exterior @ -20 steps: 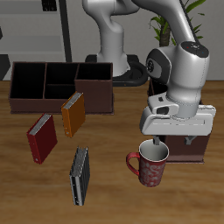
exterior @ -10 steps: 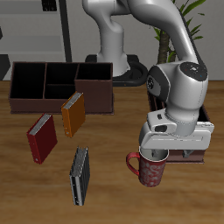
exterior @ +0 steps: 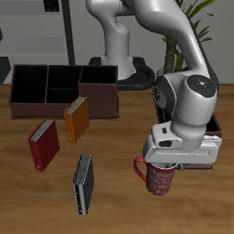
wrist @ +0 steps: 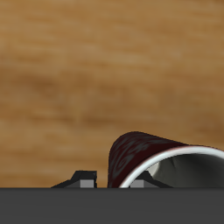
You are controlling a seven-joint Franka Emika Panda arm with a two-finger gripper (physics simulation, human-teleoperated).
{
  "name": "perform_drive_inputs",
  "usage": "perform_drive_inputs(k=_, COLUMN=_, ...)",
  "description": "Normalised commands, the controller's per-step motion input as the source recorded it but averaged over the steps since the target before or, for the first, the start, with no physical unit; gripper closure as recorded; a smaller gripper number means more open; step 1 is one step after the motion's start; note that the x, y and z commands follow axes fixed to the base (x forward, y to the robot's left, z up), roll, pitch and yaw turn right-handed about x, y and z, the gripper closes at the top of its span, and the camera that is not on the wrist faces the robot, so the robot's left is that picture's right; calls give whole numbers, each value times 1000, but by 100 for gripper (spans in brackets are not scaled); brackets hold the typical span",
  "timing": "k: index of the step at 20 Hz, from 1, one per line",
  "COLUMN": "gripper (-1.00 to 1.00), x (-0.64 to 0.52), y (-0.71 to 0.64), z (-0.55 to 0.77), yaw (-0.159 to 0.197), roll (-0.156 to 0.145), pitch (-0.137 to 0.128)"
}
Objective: Place the red mug into the left desk caddy's right compartment
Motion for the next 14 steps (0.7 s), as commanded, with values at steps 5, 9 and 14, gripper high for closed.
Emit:
perform_drive_inputs(k=5, gripper=100, x=-22, y=-237, z=204, yaw=4, roll=-39, pitch=-20)
perform_drive_inputs(k=9, gripper=100, x=-71, y=-174, z=260, yaw=23, roll=-16, pitch=-40)
perform_drive_inputs(k=14, gripper=100, x=-129, y=-239, z=505, yaw=30, roll=-37, pitch=-69)
